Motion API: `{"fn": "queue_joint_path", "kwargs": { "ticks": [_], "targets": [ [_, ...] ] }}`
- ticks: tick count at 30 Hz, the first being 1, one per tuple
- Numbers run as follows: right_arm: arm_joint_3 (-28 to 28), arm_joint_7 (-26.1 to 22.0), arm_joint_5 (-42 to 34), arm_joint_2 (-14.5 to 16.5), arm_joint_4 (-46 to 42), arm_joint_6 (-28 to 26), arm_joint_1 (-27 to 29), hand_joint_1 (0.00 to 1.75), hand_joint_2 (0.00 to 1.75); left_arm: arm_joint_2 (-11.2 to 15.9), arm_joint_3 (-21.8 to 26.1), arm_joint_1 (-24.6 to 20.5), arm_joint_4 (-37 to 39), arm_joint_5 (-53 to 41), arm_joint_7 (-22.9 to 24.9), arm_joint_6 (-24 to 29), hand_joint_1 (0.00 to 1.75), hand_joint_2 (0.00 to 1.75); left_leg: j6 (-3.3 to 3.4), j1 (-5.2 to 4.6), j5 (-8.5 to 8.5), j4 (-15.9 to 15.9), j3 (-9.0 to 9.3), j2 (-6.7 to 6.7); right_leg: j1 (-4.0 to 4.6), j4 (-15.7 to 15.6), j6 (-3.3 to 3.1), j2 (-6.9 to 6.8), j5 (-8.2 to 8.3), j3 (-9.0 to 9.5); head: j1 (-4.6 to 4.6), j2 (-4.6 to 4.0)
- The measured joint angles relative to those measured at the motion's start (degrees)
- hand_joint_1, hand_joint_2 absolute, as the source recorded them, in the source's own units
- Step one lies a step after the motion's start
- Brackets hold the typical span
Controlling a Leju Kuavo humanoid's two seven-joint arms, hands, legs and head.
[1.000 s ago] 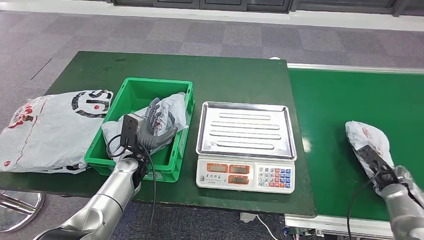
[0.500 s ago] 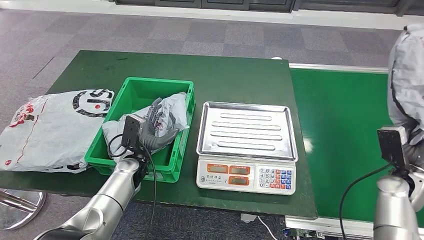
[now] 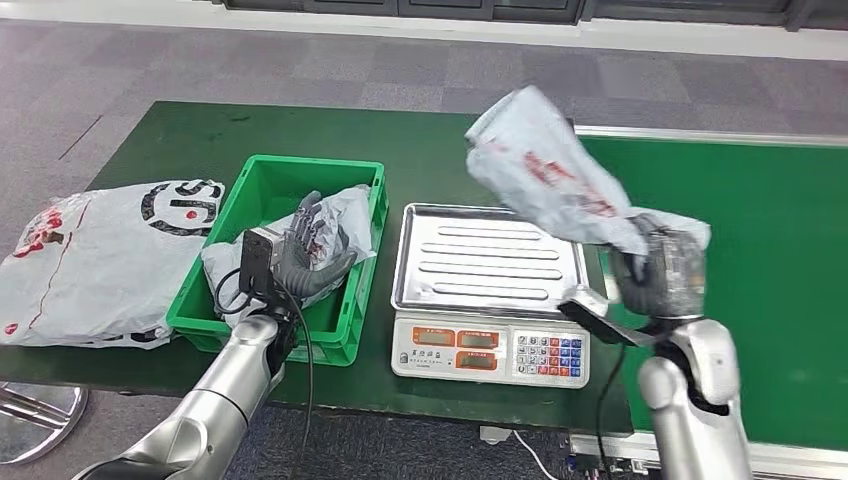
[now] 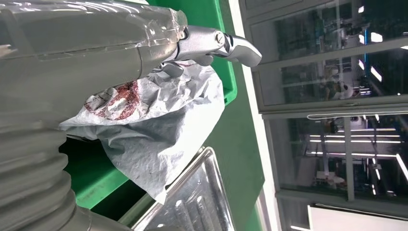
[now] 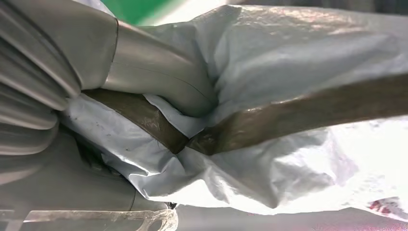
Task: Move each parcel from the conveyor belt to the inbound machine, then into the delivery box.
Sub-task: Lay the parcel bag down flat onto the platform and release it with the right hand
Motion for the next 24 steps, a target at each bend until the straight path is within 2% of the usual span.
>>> {"fn": "queue_joint_path", "kwargs": {
  "ticks": [3,5,9,16,17,18,20,21,22,24],
  "targets": [
    [5.2,5.9,1.5,-0.3,6.4,10.1,-2.3,1.75,1.75,0.0,-0.2,0.2,-0.5,0.0,0.0,-0.2,0.00,1.75,0.01,0.00,0.04,0.0,-0.02,-0.05,0.00,0.0,0.02,-0.05,0.02,-0.01,0.00,0.00],
    [7.8,7.5,2.0,-0.7,11.3,13.0,-4.0,1.75,1.75,0.0,-0.6,0.2,-0.5,-0.2,0.0,-0.1,0.00,1.75,0.01,0.00,0.06,0.0,-0.05,-0.11,0.00,0.0,0.03,-0.09,0.02,-0.01,0.00,0.00],
    [11.4,7.0,1.3,-1.1,18.8,14.2,-7.6,1.75,1.75,0.0,-1.0,0.2,-0.6,-0.2,0.0,0.7,0.00,1.75,0.00,0.00,0.05,0.0,-0.04,-0.05,0.00,0.0,0.03,-0.03,0.03,-0.05,0.01,0.00],
    [14.1,7.0,0.9,-1.4,23.8,14.6,-10.7,1.71,1.75,0.0,-1.0,0.3,-0.6,-0.2,0.0,1.0,0.00,1.75,-0.02,0.01,0.02,0.0,-0.04,0.09,0.00,0.0,0.02,0.07,0.04,-0.10,0.01,0.00],
    [14.3,6.9,0.9,-1.4,24.1,14.7,-10.9,1.58,1.75,0.0,-1.0,0.3,-0.6,-0.2,0.0,1.0,0.00,1.75,-0.02,0.01,0.02,0.0,-0.04,0.11,0.00,0.0,0.02,0.09,0.05,-0.10,0.01,0.00],
    [14.5,6.8,0.7,-1.4,24.4,15.0,-11.0,1.27,1.75,0.0,-1.0,0.3,-0.7,-0.1,0.0,1.0,0.00,1.75,-0.02,0.01,0.02,0.0,-0.04,0.13,0.00,0.0,0.01,0.10,0.07,-0.11,0.01,0.00],
    [15.2,5.9,0.1,-1.6,24.8,16.1,-11.4,0.45,1.75,-0.1,-1.0,0.3,-0.7,0.0,0.0,0.8,0.00,1.75,-0.02,0.01,0.02,0.0,-0.03,0.16,0.00,0.0,0.00,0.14,0.09,-0.12,0.02,0.00],
    [15.8,5.2,-0.2,-1.7,25.1,16.6,-11.6,0.14,1.75,-0.1,-1.0,0.3,-0.7,0.0,0.0,0.6,0.00,1.75,-0.02,0.01,0.03,0.0,-0.03,0.19,0.00,0.0,0.00,0.16,0.10,-0.12,0.02,0.00],
    [16.4,4.6,-0.4,-1.8,25.3,16.7,-11.8,0.01,1.75,-0.1,-1.1,0.3,-0.6,0.0,0.0,0.5,0.00,1.75,-0.02,0.01,0.03,0.0,-0.02,0.21,0.00,0.0,0.00,0.18,0.11,-0.13,0.02,0.00],
    [17.8,3.8,-0.7,-2.1,25.6,15.1,-11.8,0.00,1.75,-0.2,-1.2,0.3,-0.6,0.0,0.0,0.6,0.00,1.75,-0.02,0.01,0.02,0.0,-0.02,0.26,0.00,0.0,0.01,0.21,0.12,-0.14,0.01,0.00]
  ]
}}
